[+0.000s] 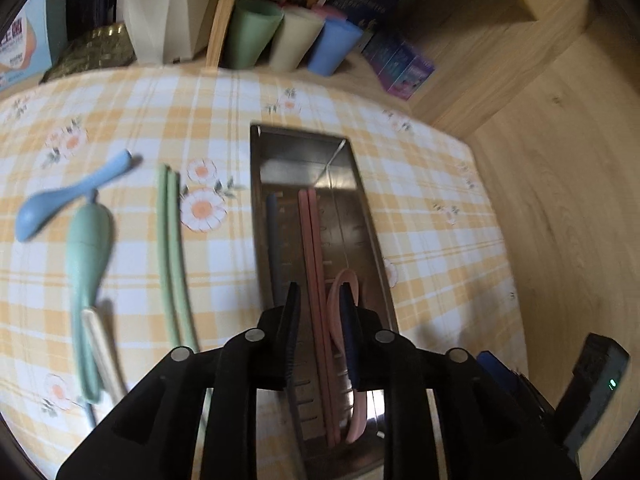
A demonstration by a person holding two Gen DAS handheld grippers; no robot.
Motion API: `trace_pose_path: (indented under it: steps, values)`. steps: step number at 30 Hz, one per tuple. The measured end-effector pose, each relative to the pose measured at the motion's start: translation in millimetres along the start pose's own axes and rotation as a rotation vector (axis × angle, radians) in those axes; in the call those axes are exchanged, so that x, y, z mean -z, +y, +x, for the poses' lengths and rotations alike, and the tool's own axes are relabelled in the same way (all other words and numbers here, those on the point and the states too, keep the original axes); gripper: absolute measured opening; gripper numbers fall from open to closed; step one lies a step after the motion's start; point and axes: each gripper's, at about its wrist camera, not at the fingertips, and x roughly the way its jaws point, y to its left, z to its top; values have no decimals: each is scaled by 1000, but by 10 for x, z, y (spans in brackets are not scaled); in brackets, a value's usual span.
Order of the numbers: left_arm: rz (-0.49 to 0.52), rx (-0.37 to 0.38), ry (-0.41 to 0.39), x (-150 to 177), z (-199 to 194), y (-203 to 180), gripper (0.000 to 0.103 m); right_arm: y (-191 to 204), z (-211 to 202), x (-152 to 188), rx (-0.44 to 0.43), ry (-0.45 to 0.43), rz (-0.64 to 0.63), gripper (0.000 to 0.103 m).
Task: Organize utensils
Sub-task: 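Lower the blue chopstick into the steel tray and open the left tool, then grasp the second blue chopstick from the table with the left tool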
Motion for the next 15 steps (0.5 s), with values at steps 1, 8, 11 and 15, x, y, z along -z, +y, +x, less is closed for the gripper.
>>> trace_pose_path:
  steps: [1, 8, 11, 15]
  values:
    - [9, 7, -8, -5, -61, 16, 20, 14, -6, 7, -4, -3, 5, 88]
    - [53, -36, -88, 5, -567, 408, 20, 268, 15, 123, -74, 17, 16, 88]
    - [74, -107, -123, 63, -741, 662, 20, 418, 41, 170, -62, 30, -15, 88]
    - [56, -176, -125, 182, -859, 1022, 20, 544, 73, 207, -50, 46, -31, 88]
